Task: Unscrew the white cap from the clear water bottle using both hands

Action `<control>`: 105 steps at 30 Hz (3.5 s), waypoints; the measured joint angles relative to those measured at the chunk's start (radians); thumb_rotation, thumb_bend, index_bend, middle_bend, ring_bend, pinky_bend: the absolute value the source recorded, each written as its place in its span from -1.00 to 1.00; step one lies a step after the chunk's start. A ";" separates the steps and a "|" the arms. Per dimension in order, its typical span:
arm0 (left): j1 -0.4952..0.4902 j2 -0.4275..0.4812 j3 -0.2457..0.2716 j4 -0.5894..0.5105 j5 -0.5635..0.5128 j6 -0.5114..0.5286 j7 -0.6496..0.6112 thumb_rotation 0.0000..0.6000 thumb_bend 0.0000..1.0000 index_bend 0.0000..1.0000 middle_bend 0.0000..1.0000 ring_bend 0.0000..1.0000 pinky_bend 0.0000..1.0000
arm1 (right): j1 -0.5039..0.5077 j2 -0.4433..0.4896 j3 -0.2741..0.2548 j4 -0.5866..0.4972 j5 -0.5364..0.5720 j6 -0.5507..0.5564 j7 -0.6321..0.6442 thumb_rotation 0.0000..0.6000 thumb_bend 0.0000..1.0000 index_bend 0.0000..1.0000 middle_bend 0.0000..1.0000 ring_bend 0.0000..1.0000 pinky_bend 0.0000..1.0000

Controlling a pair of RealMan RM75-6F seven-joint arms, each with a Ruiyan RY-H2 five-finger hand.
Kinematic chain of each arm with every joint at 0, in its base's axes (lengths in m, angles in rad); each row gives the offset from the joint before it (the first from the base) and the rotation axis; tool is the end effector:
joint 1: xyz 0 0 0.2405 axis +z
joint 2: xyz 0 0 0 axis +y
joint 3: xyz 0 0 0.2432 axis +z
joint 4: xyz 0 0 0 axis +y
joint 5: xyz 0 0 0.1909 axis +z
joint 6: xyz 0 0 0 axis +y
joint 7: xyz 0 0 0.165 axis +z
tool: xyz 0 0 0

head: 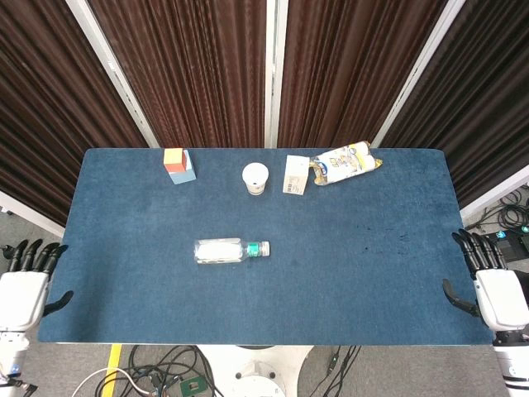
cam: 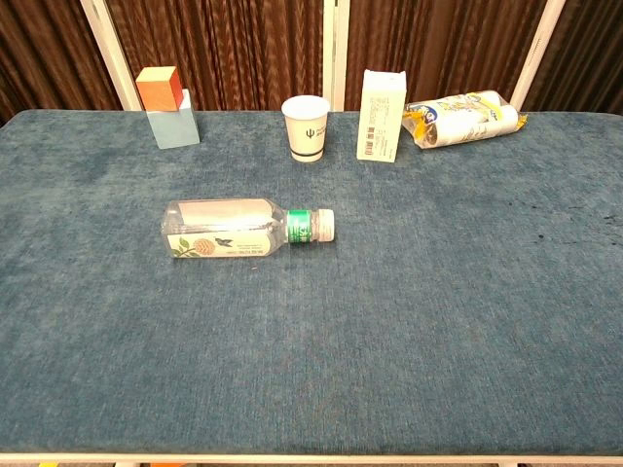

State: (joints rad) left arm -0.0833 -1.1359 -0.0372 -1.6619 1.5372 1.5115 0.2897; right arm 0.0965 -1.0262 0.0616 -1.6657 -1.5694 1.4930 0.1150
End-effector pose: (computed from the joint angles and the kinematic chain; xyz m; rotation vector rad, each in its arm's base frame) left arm -0.2755 0.1956 0.1616 -1.4753 -0.7047 -0.7655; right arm -0.2730 -0.2039 0.1921 1.4186 -0.9119 1.0228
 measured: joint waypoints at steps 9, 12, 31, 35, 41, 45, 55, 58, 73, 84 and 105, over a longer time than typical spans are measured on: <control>-0.210 0.014 -0.049 -0.049 0.038 -0.264 0.006 1.00 -0.71 -0.65 -0.68 -0.85 -0.85 | 0.046 0.018 0.022 -0.009 -0.002 -0.042 -0.029 1.00 -0.33 -1.00 -0.90 -1.00 -1.00; -0.300 -0.007 -0.073 -0.055 0.012 -0.395 -0.001 1.00 -0.71 -0.65 -0.68 -0.85 -0.83 | 0.049 0.021 0.023 -0.008 0.004 -0.047 -0.027 1.00 -0.33 -1.00 -0.90 -1.00 -1.00; -0.649 -0.379 -0.156 0.146 -0.466 -0.757 0.053 1.00 -0.79 -0.64 -0.66 -0.81 -0.65 | 0.032 0.021 0.013 0.017 0.037 -0.045 0.007 1.00 -0.33 -1.00 -0.90 -1.00 -1.00; -0.673 -0.445 -0.149 0.193 -0.538 -0.728 0.118 1.00 -0.78 -0.57 -0.57 -0.68 -0.47 | 0.028 0.018 0.009 0.025 0.040 -0.045 0.015 1.00 -0.33 -1.00 -0.90 -1.00 -1.00; -0.700 -0.514 -0.139 0.263 -0.610 -0.699 0.154 1.00 -0.76 -0.52 -0.49 -0.61 -0.37 | 0.024 0.018 0.007 0.027 0.040 -0.039 0.019 1.00 -0.33 -1.00 -0.90 -1.00 -1.00; -0.706 -0.530 -0.129 0.279 -0.620 -0.679 0.158 1.00 -0.75 -0.49 -0.46 -0.59 -0.35 | 0.021 0.020 0.007 0.026 0.044 -0.038 0.018 1.00 -0.33 -1.00 -0.90 -1.00 -1.00; -0.713 -0.560 -0.123 0.312 -0.588 -0.663 0.120 1.00 -0.52 -0.22 -0.20 -0.35 -0.07 | 0.018 0.020 0.005 0.019 0.042 -0.036 0.013 1.00 -0.33 -1.00 -0.90 -1.00 -1.00; -0.713 -0.558 -0.114 0.323 -0.551 -0.679 0.084 1.00 -0.35 0.02 0.07 -0.10 0.09 | 0.017 0.023 0.004 0.014 0.040 -0.035 0.011 1.00 -0.33 -1.00 -0.90 -1.00 -1.00; -0.633 -0.436 -0.028 0.261 -0.034 -0.530 -0.520 1.00 -0.24 0.19 0.19 0.02 0.23 | 0.158 0.085 0.012 -0.083 -0.056 -0.193 0.176 1.00 -0.33 -0.89 -0.85 -1.00 -1.00; -0.615 -0.479 0.001 0.299 0.100 -0.370 -0.731 1.00 -0.25 0.18 0.19 0.02 0.16 | 0.475 0.126 0.059 -0.176 -0.095 -0.558 0.435 0.68 -0.67 -0.58 -0.85 -1.00 -1.00; -0.613 -0.547 -0.030 0.351 0.053 -0.353 -0.774 1.00 -0.24 0.18 0.19 0.02 0.16 | 0.718 0.082 0.116 -0.184 0.080 -0.837 0.415 0.39 -0.89 -0.48 -0.85 -1.00 -1.00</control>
State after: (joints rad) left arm -0.6964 -1.6827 -0.0673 -1.3112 1.5900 1.1585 -0.4839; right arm 0.8144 -0.9443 0.1781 -1.8492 -1.4899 0.6559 0.5296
